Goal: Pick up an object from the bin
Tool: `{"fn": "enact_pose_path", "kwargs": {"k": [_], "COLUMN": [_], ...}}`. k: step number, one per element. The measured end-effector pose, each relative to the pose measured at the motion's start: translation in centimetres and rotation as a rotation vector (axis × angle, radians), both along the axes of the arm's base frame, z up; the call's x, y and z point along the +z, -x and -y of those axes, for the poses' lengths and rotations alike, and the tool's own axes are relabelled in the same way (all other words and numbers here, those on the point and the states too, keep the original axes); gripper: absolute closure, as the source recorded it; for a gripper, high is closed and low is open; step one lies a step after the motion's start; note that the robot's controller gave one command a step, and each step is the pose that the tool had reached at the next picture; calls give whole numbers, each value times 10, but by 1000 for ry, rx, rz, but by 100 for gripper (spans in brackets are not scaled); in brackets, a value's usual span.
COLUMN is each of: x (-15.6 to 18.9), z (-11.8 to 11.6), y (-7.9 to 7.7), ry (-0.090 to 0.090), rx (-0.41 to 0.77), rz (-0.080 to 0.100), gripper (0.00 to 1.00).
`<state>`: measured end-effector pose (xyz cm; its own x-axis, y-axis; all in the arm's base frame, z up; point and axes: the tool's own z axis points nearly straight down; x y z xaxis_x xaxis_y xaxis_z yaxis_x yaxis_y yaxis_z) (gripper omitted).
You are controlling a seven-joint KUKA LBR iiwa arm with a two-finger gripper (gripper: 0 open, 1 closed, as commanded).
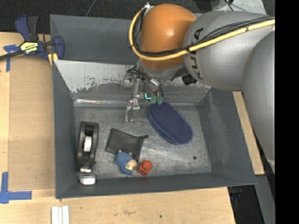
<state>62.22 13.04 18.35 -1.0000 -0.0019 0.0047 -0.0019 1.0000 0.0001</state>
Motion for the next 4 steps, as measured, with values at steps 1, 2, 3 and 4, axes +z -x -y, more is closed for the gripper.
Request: {"fn": "enact_pose_path", "kwargs": {"k": [1,2,3,4], "x": [-76,-109,-104,44], "z": [49,67,68,65], "y": [65,52,45,40], "ry": [2,-4,-6,-2], "rx": [119,-106,-110,-108], "rz": [-3,6,29,17], "gripper": [0,0,100,100]}}
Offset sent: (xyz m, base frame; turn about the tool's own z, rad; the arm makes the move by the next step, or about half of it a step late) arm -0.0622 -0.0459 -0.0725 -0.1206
